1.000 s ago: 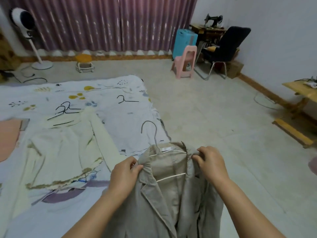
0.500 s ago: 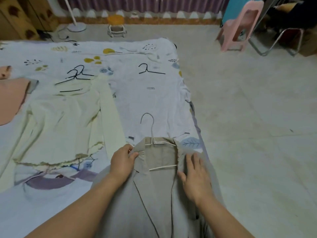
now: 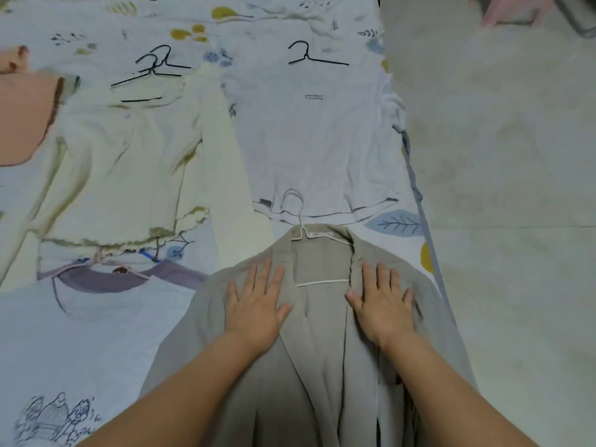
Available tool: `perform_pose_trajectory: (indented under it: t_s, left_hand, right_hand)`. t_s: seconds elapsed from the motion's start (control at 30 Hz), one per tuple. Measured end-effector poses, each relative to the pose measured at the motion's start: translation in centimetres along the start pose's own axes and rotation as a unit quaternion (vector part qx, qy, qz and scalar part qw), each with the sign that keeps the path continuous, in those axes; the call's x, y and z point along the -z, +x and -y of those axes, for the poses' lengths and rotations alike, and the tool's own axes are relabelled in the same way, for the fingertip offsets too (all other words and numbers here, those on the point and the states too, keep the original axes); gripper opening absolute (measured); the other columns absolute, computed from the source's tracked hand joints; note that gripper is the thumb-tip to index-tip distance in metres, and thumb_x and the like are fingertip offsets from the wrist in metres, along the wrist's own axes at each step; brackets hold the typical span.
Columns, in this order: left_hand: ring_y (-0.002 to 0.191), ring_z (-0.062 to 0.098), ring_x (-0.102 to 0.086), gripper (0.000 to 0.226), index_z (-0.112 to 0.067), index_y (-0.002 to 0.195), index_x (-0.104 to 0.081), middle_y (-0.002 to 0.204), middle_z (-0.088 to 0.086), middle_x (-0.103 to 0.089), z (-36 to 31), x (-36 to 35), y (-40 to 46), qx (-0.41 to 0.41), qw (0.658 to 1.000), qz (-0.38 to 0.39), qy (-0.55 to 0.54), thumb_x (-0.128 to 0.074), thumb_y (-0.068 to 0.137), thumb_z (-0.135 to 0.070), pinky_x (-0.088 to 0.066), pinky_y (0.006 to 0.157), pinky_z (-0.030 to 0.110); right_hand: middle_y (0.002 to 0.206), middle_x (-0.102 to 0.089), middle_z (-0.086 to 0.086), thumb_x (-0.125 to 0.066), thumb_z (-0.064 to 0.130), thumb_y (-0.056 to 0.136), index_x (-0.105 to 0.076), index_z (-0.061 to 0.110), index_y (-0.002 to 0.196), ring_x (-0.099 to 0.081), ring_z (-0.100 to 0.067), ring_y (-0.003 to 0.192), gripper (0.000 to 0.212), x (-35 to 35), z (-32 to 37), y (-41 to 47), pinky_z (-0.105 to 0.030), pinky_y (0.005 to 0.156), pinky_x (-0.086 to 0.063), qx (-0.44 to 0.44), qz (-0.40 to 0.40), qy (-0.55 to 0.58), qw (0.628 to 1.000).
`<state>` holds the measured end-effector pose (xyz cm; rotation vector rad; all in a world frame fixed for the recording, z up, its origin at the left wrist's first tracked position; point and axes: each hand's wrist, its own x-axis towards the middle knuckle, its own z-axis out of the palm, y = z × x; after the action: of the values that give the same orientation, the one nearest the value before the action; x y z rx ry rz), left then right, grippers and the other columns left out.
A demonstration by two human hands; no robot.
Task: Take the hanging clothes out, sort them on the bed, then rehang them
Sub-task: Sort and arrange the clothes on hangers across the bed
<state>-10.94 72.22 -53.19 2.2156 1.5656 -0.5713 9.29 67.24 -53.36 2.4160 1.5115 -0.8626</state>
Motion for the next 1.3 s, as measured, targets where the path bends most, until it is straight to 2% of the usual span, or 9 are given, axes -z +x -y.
perform_pose_trajectory:
  t_s: [0.07, 0.13, 0.2, 0.27, 0.47, 0.7, 0.87, 1.07, 1.3]
  left_hand:
    - [0.145, 0.021, 0.004, 0.063, -0.025, 0.149, 0.002, 0.158, 0.000, 0.008, -0.3, 1.3, -0.2, -0.001, 1.000, 0.011, -0.017, -0.026, 0.097, -0.046, -0.002, 0.115, 0.050]
    - [0.142, 0.024, -0.018, 0.054, -0.019, 0.145, -0.023, 0.155, 0.005, -0.016, -0.4, 3.0, -0.7, 0.003, 0.999, 0.019, -0.033, -0.036, 0.096, -0.038, -0.016, 0.113, 0.045]
    - [0.124, 0.027, -0.044, 0.038, -0.016, 0.127, -0.047, 0.137, 0.010, -0.046, -0.3, 4.9, -1.8, 0.011, 0.998, 0.014, -0.064, -0.039, 0.094, -0.033, -0.035, 0.100, 0.036]
    - [0.113, 0.027, -0.053, 0.033, -0.014, 0.119, -0.054, 0.123, 0.009, -0.058, 0.0, 7.2, -3.9, 0.015, 0.995, 0.009, -0.102, -0.039, 0.094, -0.031, -0.042, 0.091, 0.033]
    - [0.123, 0.018, -0.048, 0.039, -0.022, 0.134, -0.044, 0.136, 0.001, -0.050, 2.1, 13.5, -12.9, 0.011, 0.982, -0.030, -0.185, -0.040, 0.097, -0.034, -0.038, 0.097, 0.027]
    - [0.117, 0.005, -0.050, 0.034, -0.032, 0.128, -0.047, 0.129, -0.013, -0.053, 7.4, 18.3, -24.9, 0.027, 0.959, -0.104, -0.262, -0.041, 0.095, -0.040, -0.039, 0.094, 0.021]
    - [0.115, 0.004, -0.049, 0.036, -0.032, 0.132, -0.042, 0.129, -0.014, -0.052, 13.6, 21.7, -33.8, 0.060, 0.929, -0.189, -0.313, -0.040, 0.097, -0.039, -0.039, 0.093, 0.019]
    - [0.108, 0.008, -0.054, 0.033, -0.027, 0.128, -0.049, 0.122, -0.010, -0.057, 21.5, 22.0, -44.4, 0.092, 0.878, -0.296, -0.363, -0.046, 0.096, -0.032, -0.043, 0.088, 0.023]
    - [0.100, 0.005, -0.052, 0.033, -0.023, 0.126, -0.054, 0.121, -0.007, -0.060, 30.5, 18.9, -55.8, 0.170, 0.834, -0.352, -0.388, -0.052, 0.093, -0.026, -0.043, 0.087, 0.022]
  right_hand:
    - [0.158, -0.005, -0.007, -0.026, 0.046, 0.099, -0.009, 0.018, 0.149, -0.001, -0.028, 0.145, 0.060, 0.8, 0.4, -0.6, -0.052, 0.115, -0.005, -0.007, 0.006, -0.011, 1.000]
    - [0.148, -0.028, -0.010, -0.031, 0.041, 0.099, -0.031, 0.015, 0.139, -0.022, -0.029, 0.139, 0.048, 1.9, 1.0, -1.7, -0.051, 0.112, -0.017, -0.014, 0.013, -0.019, 1.000]
    - [0.136, -0.044, -0.009, -0.035, 0.036, 0.098, -0.046, 0.015, 0.127, -0.039, -0.029, 0.128, 0.037, 3.1, 1.8, -3.5, -0.044, 0.105, -0.029, -0.017, 0.025, -0.008, 1.000]
    - [0.132, -0.051, -0.009, -0.036, 0.033, 0.097, -0.050, 0.017, 0.123, -0.046, -0.028, 0.122, 0.034, 4.6, 2.7, -5.9, -0.037, 0.099, -0.036, -0.009, 0.024, 0.026, 0.999]
    - [0.139, -0.047, -0.004, -0.043, 0.025, 0.096, -0.042, 0.020, 0.137, -0.043, -0.022, 0.127, 0.041, 9.3, 6.4, -15.3, -0.030, 0.101, -0.037, 0.044, 0.008, 0.127, 0.991]
    - [0.142, -0.041, 0.004, -0.042, 0.035, 0.096, -0.032, 0.037, 0.139, -0.036, -0.014, 0.133, 0.044, 14.2, 12.6, -25.2, -0.023, 0.105, -0.031, 0.130, -0.039, 0.097, 0.986]
    - [0.141, -0.041, 0.007, -0.040, 0.034, 0.097, -0.032, 0.034, 0.140, -0.036, -0.012, 0.132, 0.043, 16.7, 18.3, -32.5, -0.023, 0.103, -0.031, 0.212, -0.106, 0.079, 0.968]
    - [0.137, -0.044, 0.006, -0.039, 0.031, 0.099, -0.037, 0.026, 0.138, -0.037, -0.014, 0.128, 0.040, 15.6, 26.9, -41.7, -0.024, 0.101, -0.031, 0.287, -0.155, 0.077, 0.942]
    - [0.135, -0.048, 0.002, -0.042, 0.032, 0.098, -0.042, 0.023, 0.136, -0.039, -0.018, 0.127, 0.040, 11.2, 36.5, -50.2, -0.030, 0.101, -0.034, 0.356, -0.164, 0.057, 0.918]
